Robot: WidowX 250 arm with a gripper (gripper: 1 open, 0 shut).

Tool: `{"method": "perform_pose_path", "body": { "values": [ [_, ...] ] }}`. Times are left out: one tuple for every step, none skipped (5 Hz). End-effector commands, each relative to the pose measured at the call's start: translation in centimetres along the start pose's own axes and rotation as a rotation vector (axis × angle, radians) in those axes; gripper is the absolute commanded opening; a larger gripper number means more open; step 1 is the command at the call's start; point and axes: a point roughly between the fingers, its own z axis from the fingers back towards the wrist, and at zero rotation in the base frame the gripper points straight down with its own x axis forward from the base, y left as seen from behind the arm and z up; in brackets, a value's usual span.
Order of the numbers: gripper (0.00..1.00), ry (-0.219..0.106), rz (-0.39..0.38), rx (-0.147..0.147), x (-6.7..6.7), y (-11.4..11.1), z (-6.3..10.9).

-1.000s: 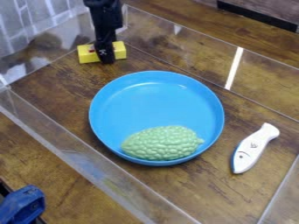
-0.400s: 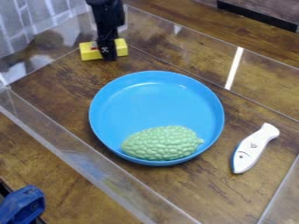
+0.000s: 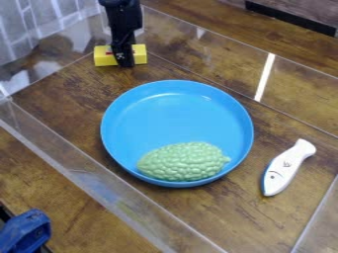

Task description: Remove the yellow brick from inside the blue tray and put it on the table

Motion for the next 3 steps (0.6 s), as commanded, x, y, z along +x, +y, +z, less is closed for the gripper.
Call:
{"method": "perform_pose_path", "body": {
  "values": [
    [0.0, 0.014, -0.02, -0.036, -1.48, -0.54, -1.78],
    [0.0, 0.012, -0.026, -0.039, -1.45, -0.52, -1.87],
    [0.0, 0.01, -0.033, -0.043, -1.42, -0.49, -1.9]
  ]
}}
